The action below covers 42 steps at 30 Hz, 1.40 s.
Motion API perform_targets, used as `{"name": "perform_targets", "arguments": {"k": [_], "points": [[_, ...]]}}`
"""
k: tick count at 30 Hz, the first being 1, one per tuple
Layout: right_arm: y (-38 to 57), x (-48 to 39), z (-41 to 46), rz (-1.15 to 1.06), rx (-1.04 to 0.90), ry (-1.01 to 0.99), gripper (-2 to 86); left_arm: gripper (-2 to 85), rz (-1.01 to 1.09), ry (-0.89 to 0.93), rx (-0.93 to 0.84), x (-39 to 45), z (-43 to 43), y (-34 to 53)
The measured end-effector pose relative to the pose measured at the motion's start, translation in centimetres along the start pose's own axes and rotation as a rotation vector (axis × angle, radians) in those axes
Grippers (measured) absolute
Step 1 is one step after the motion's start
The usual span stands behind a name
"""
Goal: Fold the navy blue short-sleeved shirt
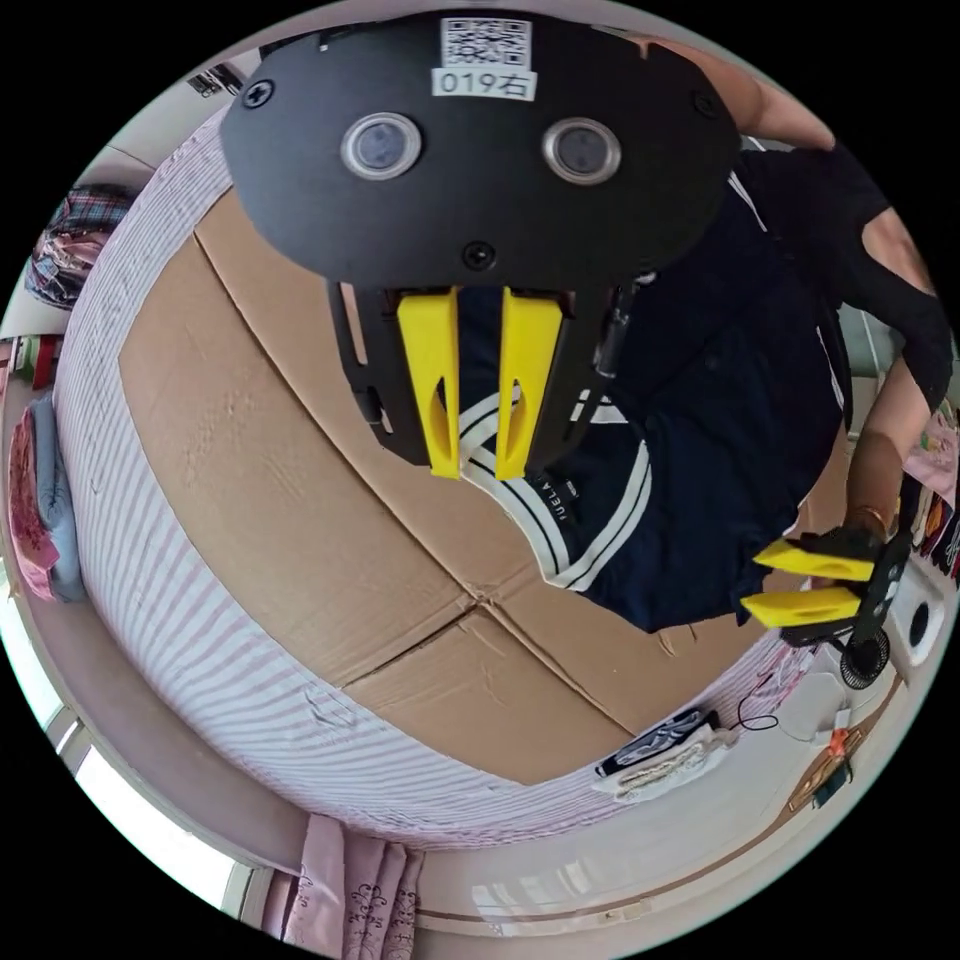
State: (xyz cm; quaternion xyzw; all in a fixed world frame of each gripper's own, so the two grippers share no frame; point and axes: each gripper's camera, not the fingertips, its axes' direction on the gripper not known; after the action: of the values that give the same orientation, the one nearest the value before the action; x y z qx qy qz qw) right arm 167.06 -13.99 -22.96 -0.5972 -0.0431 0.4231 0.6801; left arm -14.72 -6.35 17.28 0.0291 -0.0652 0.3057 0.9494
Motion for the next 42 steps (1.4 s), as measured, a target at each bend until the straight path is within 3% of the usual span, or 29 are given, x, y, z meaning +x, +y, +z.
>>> {"name": "perform_targets", "arguments": {"k": [3,9,15,22,29,42], "points": [[-1.3,2.2,-2.5,0.006,-0.004,-0.034,7.7,6.4,-0.079,0.054,-0.147,-4.2,8.0,-4.4],[-4.9,3.7,-4.5,-0.038,-0.051,-0.067,7.1,6.0,-0.07,0.095,-0.258,-5.2,15.0,-8.6],[-6.1,3.4,-7.3,-0.079,-0.042,-0.083,3.5,2.4,0.002,0.034,-0.368,-3.7,18.0,-9.9],[-6.6,1.7,-7.5,-0.121,-0.065,-0.069,5.5,1.2,0.029,-0.006,-0.381,-2.2,18.6,-10.6],[-5.0,-2.2,-3.7,-0.169,-0.06,0.036,-0.4,0.8,0.074,-0.062,-0.397,0.3,18.9,-10.4],[2.4,-8.1,11.7,-0.048,0.081,0.024,0.0,1.5,-0.017,-0.213,-0.367,4.2,16.6,-7.3]]}}
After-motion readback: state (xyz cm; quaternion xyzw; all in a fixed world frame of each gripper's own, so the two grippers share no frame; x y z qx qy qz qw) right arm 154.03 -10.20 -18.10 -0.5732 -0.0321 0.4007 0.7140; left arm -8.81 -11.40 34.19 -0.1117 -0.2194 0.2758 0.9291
